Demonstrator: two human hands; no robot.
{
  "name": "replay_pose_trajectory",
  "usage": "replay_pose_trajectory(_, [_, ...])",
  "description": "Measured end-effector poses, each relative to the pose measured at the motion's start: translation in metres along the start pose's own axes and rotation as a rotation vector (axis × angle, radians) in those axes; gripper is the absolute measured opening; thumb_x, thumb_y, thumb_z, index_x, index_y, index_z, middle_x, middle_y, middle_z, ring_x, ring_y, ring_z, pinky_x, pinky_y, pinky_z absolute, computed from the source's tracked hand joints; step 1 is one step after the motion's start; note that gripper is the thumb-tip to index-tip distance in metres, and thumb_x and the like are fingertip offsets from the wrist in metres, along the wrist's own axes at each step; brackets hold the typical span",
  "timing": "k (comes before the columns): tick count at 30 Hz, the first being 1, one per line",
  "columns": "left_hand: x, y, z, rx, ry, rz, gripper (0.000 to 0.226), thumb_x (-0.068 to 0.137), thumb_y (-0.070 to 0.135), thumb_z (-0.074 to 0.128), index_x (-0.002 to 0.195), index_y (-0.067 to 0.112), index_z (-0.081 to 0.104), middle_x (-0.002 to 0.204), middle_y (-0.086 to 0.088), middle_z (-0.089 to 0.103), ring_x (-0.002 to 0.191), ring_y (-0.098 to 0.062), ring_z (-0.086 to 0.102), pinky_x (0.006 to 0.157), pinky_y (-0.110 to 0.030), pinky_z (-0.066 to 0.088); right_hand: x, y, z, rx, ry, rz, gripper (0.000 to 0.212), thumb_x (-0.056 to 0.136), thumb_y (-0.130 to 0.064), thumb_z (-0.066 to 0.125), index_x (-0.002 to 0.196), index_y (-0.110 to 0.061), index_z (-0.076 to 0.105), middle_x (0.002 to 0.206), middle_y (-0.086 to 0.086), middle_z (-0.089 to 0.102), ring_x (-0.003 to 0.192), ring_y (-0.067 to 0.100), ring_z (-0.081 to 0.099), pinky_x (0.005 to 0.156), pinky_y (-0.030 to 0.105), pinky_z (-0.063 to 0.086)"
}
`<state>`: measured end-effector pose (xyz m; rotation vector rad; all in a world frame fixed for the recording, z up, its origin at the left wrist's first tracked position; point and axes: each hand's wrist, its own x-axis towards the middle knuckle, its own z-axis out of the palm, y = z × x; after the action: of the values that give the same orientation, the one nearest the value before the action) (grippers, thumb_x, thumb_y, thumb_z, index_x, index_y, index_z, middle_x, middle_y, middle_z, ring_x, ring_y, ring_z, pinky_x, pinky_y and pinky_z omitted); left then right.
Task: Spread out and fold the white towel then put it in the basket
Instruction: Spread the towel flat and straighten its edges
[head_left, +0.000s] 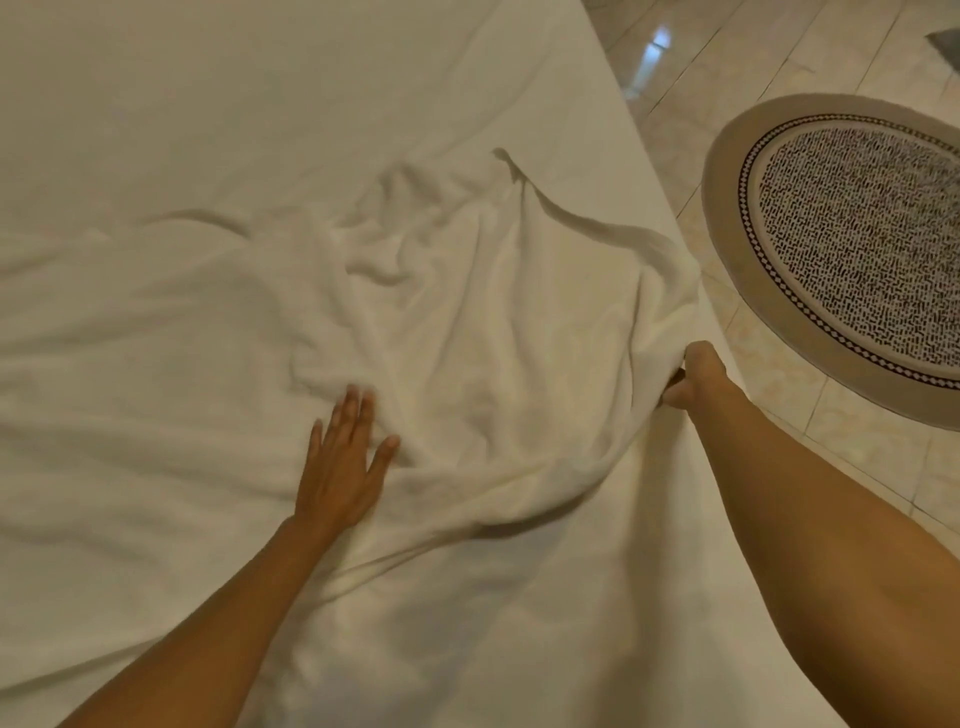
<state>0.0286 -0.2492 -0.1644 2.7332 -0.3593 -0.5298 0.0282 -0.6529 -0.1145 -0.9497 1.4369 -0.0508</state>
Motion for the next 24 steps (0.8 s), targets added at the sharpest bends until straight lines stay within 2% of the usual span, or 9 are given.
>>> replay_pose_trajectory(2, [0.031,0.014,-0.006,0.036,-0.007,0.046,0.083,0.086,0.066,0.006,0.153,0.017,-0.001,0.161,-0.002,-0.009,0.15,-0.014,-0.004,0.121,-0.038,0.001,0.004,-0.003,0.002,-0.027,-0.03,-0.004,0.022,0.093,-0.013,0.037,0.1,-0.01,0.058,0.1,0.008,0.06,0.099,0.028,0.052,0.097,0.059,0.036])
replay_pose_trajectory(4, [0.064,0.027,-0.012,0.083,-0.013,0.1,0.071,0.097,0.054,0.022,0.153,0.015,0.001,0.161,-0.004,-0.009,0.15,-0.016,-0.004,0.121,-0.038,0.001,0.014,-0.006,0.006,-0.085,-0.027,-0.023,0.02,0.09,-0.015,0.046,0.104,-0.009,0.06,0.096,0.008,0.061,0.094,0.028,0.056,0.087,0.053,0.045])
replay_pose_trajectory(6, [0.102,0.041,-0.019,0.143,-0.027,0.14,0.068,0.1,0.046,0.028,0.153,0.014,0.0,0.161,-0.005,-0.009,0.15,-0.017,-0.005,0.121,-0.038,0.002,0.028,-0.01,0.015,-0.144,0.012,-0.082,0.009,0.085,-0.011,0.052,0.091,-0.01,0.059,0.078,0.006,0.056,0.068,0.022,0.054,0.061,0.034,0.051])
replay_pose_trajectory(8, [0.141,0.056,-0.026,0.192,-0.035,0.17,0.068,0.1,0.044,0.029,0.153,0.013,-0.001,0.161,-0.006,-0.01,0.15,-0.018,-0.004,0.121,-0.039,0.003,0.037,-0.013,0.03,-0.238,0.077,-0.209,0.011,0.083,-0.008,0.053,0.077,-0.016,0.049,0.067,0.003,0.046,0.049,0.016,0.047,0.041,0.02,0.041])
replay_pose_trajectory(10, [0.178,0.071,-0.031,0.242,-0.044,0.207,0.068,0.101,0.041,0.03,0.153,0.012,-0.003,0.161,-0.006,-0.01,0.15,-0.018,-0.004,0.122,-0.04,0.004,0.045,-0.008,0.045,-0.365,0.132,-0.36,0.019,0.084,-0.014,0.057,0.098,-0.019,0.047,0.081,0.006,0.053,0.063,0.017,0.058,0.056,0.026,0.049])
replay_pose_trajectory(12, [0.21,0.087,-0.034,0.312,-0.046,0.245,0.067,0.101,0.038,0.031,0.152,0.011,-0.004,0.161,-0.007,-0.011,0.15,-0.019,-0.005,0.122,-0.04,0.004,0.057,0.002,0.057,-0.484,0.165,-0.515,0.055,0.084,-0.023,0.063,0.131,-0.019,0.033,0.11,0.017,0.056,0.097,0.033,0.059,0.084,0.039,0.047])
replay_pose_trajectory(14, [0.24,0.102,-0.037,0.343,-0.042,0.274,0.066,0.102,0.036,0.03,0.152,0.01,-0.003,0.161,-0.007,-0.011,0.15,-0.02,-0.005,0.123,-0.04,0.005,0.065,0.01,0.065,-0.606,0.193,-0.631,0.076,0.087,-0.029,0.062,0.147,-0.023,0.016,0.125,0.023,0.051,0.114,0.039,0.052,0.095,0.042,0.042])
replay_pose_trajectory(18, [0.296,0.121,-0.035,0.359,-0.03,0.289,0.064,0.102,0.036,0.028,0.152,0.008,0.0,0.161,-0.01,-0.006,0.15,-0.022,-0.003,0.122,-0.04,0.003,0.09,0.021,0.072,-0.862,0.311,-0.845,0.068,0.089,-0.035,0.047,0.15,-0.027,0.017,0.114,0.02,0.056,0.101,0.038,0.054,0.091,0.043,0.038])
replay_pose_trajectory(24, [0.358,0.145,-0.032,0.419,0.091,0.366,0.061,0.103,0.035,0.022,0.152,0.007,-0.003,0.161,-0.01,-0.007,0.15,-0.021,-0.002,0.122,-0.041,0.003,0.116,0.036,0.079,-0.856,0.536,-1.021,0.061,0.096,-0.046,0.022,0.151,-0.019,0.018,0.105,0.019,0.058,0.089,0.035,0.054,0.081,0.042,0.038])
